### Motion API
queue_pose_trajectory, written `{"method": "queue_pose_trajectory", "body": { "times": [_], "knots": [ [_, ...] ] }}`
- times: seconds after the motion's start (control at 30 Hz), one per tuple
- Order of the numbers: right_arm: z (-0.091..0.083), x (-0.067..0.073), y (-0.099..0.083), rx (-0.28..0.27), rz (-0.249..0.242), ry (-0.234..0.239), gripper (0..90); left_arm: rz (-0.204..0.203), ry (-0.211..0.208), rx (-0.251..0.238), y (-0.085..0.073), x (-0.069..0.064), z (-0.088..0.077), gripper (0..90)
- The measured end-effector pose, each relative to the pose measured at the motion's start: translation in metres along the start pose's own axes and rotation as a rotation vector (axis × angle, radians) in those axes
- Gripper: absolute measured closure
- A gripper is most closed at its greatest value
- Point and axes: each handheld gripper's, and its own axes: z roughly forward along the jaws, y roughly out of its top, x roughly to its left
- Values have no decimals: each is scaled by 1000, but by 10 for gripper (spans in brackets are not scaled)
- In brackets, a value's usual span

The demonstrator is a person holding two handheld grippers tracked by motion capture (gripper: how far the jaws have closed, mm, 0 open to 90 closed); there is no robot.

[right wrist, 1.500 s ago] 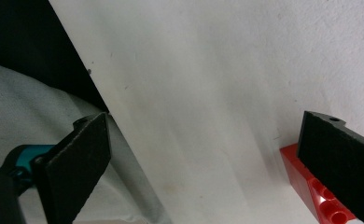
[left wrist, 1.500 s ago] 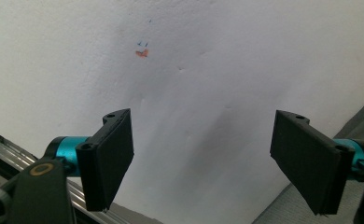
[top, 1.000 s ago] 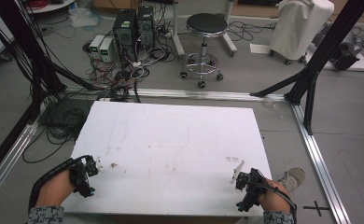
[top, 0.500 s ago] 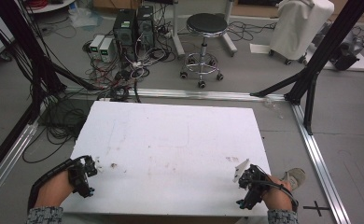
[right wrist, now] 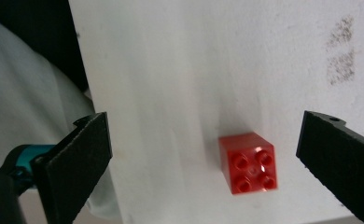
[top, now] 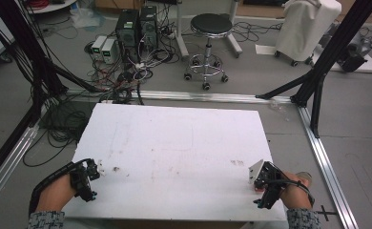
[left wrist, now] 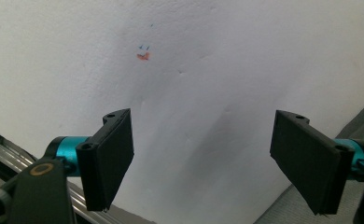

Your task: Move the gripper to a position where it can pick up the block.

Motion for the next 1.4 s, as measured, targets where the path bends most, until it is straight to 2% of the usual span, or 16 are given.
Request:
{"method": "queue_pose_trajectory", "body": {
  "times": [0.1,0.27,0.37,0.47,0.6,0.63,0.77,0.83,1.1,1.4],
  "knots": [
    [-1,-4,-4,35,-43,-20,26,-1,-6,-3,1,-1,1,218],
    [-1,-9,-9,55,-85,-26,25,-3,-3,-5,0,0,1,217],
    [1,-12,-9,88,-120,-41,25,-1,-4,-4,0,0,1,218],
    [3,-14,-10,94,-113,-40,26,-10,-3,-8,-1,0,1,217],
    [10,-18,-12,123,-130,-33,26,-18,-2,-14,-3,1,0,218],
    [12,-19,-12,126,-129,-19,26,-19,0,-13,-3,1,0,218],
    [18,-22,-13,114,-137,-3,26,-16,-3,-13,-2,1,1,218],
    [22,-23,-15,121,-140,-10,26,-14,-2,-15,-2,1,2,218],
    [36,-30,-18,139,-133,30,26,-18,-5,-9,-2,0,2,218],
    [44,-36,-22,155,-132,38,26,-20,-5,-8,-2,0,3,218]
  ]
}}
